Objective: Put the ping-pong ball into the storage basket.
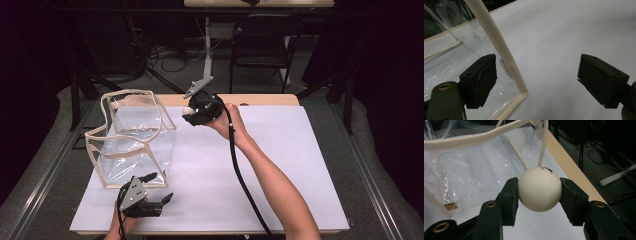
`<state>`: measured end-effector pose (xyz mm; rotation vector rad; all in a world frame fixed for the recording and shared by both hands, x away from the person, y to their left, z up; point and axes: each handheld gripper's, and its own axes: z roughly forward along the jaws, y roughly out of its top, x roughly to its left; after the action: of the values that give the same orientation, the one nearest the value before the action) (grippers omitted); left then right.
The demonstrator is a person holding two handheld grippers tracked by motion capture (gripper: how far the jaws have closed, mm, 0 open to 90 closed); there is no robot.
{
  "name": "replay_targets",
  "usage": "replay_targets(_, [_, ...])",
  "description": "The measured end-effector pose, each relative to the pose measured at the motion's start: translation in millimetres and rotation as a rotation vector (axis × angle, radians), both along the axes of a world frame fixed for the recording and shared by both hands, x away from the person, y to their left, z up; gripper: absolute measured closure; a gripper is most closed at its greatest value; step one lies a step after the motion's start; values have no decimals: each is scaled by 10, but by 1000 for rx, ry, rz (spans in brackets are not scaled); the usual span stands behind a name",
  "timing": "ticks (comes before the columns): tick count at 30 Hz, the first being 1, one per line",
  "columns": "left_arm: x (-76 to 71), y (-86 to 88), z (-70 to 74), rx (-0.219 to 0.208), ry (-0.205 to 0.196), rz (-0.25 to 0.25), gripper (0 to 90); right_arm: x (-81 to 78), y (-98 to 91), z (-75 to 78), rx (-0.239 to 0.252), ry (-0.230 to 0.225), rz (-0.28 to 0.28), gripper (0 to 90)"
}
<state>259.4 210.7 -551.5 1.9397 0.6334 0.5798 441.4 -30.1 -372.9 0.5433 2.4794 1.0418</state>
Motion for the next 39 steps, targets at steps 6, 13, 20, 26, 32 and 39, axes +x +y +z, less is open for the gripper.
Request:
replay_targets(6, [3, 2, -1, -2, 2, -4, 159, 17, 5, 0, -3, 5, -7, 510])
replay_targets(13, [-16, -5, 3, 0, -4, -7, 159, 47, 60, 5, -14, 10, -7, 511])
replay_targets(20, [-14, -14, 1, -2, -5, -7, 159, 74, 107, 87, -3, 3, -9, 511])
replay_targets(26, [-6, -8, 0, -2, -4, -8, 159, 81, 164, 151, -2, -11, 0, 510])
replay_targets(32, [-13, -17, -1, -1, -4, -14, 159, 90, 234, 207, 12, -14, 7, 510])
replay_targets(39, [-5, 1, 1, -15, -3, -2, 159, 78, 318, 215, 1, -16, 23, 511])
